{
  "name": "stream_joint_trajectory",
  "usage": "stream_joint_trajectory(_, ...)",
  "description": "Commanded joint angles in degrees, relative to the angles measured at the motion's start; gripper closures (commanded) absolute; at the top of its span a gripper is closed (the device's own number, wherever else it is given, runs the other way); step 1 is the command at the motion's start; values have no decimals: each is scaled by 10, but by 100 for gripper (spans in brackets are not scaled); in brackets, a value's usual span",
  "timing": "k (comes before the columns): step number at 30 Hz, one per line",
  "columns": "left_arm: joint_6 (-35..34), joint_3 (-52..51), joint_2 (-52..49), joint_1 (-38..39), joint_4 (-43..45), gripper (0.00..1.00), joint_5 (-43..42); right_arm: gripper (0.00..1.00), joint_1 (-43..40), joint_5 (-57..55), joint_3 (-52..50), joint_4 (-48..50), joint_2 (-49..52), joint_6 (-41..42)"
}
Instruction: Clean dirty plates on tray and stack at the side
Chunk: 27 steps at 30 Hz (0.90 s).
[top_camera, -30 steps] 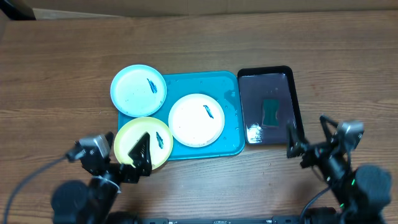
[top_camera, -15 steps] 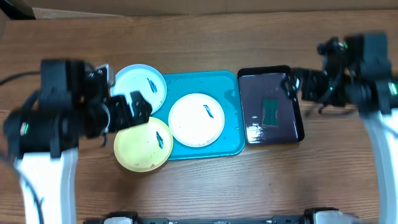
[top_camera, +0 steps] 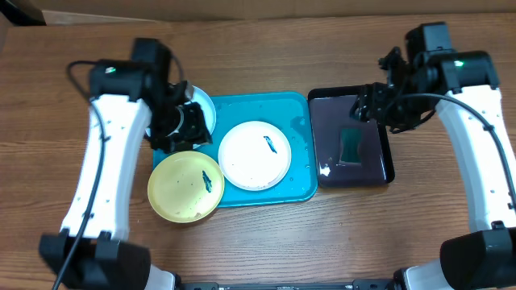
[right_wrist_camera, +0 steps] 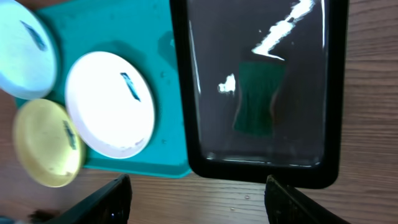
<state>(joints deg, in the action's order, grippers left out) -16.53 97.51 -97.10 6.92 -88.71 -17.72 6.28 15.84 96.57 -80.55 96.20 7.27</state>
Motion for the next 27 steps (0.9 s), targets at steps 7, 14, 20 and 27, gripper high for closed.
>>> stream_joint_trajectory(7,-5,11,-87,71,23,46,61,27,43,-137,-99,70,29,37)
stream_joint_trajectory(14,-7,11,-136,82,36,55,105,26,44,-141,-202,189,29,37)
stream_joint_trajectory(20,-16,11,-163,81,71,55,107,26,44,-143,-275,277,29,52)
stream_joint_trajectory(27,-15,11,-179,81,105,54,126,26,44,-145,-308,326,29,65)
